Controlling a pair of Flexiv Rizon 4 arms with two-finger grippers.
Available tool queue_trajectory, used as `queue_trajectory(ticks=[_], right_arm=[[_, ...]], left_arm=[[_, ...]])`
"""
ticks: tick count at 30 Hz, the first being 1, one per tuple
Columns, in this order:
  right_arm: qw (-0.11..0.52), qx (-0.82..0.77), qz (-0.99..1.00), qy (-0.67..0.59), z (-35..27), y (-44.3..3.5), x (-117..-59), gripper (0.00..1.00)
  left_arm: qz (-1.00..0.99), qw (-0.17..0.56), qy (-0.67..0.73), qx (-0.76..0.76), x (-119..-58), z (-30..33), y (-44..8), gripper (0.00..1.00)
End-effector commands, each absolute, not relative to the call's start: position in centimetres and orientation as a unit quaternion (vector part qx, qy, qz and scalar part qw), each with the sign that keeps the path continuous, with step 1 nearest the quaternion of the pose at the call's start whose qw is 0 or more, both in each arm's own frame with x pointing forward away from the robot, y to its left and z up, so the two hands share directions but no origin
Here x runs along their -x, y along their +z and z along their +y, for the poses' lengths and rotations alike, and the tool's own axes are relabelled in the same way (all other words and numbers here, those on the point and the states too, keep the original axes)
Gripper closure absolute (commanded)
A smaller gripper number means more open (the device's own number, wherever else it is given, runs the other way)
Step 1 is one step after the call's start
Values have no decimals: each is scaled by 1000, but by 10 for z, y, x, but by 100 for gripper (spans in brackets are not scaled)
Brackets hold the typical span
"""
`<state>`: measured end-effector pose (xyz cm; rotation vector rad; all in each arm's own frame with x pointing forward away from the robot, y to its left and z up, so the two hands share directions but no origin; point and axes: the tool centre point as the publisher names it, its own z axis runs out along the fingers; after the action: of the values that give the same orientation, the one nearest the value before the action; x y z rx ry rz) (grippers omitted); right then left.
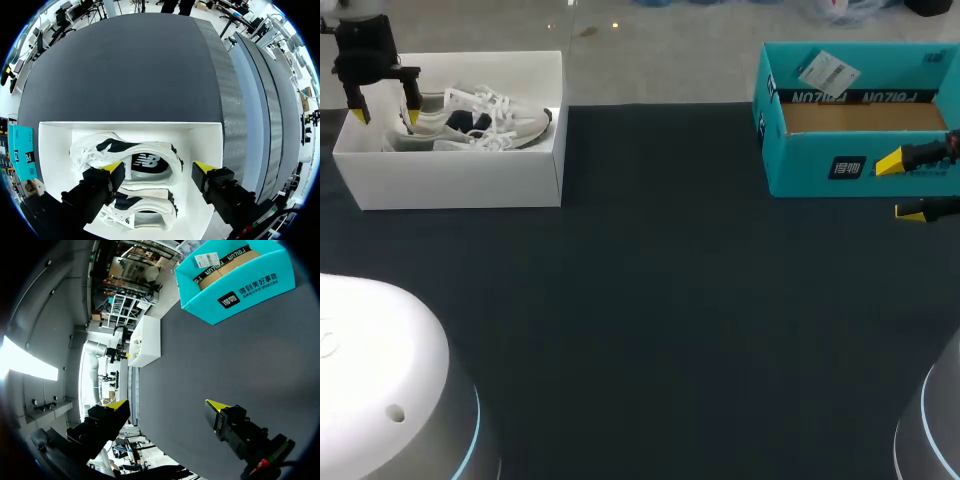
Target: Take the shoe out of the shoebox, open the shoe tongue, remove and reinsert the insole, then place the shoe into the shoebox
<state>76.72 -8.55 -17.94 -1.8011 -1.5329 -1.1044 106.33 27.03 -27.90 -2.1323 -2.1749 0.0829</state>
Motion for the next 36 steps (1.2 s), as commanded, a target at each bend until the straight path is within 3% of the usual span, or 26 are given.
queue_trajectory(ticks=[1, 6, 10, 14, 21, 27, 36], right_arm=[[262, 666, -567, -407, -85, -180, -767, 0], [262, 666, -567, -407, -85, -180, -767, 0], [262, 666, -567, -407, -85, -180, -767, 0], [262, 666, -567, -407, -85, -180, -767, 0], [262, 666, -567, -407, -85, -180, -767, 0], [262, 666, -567, -407, -85, -180, -767, 0], [262, 666, -567, -407, -85, -180, -767, 0]], left_arm=[[-704, -42, -57, 707, -1053, 277, -278, 9], [-687, -16, -56, 724, -1065, 285, -283, 10], [-689, -7, -53, 722, -1076, 288, -289, 40], [-693, 5, -38, 720, -1083, 288, -297, 56], [-695, 16, -25, 719, -1084, 295, -308, 54], [-693, 13, -20, 721, -1088, 308, -317, 58], [-684, 10, -11, 729, -1096, 304, -334, 54]])
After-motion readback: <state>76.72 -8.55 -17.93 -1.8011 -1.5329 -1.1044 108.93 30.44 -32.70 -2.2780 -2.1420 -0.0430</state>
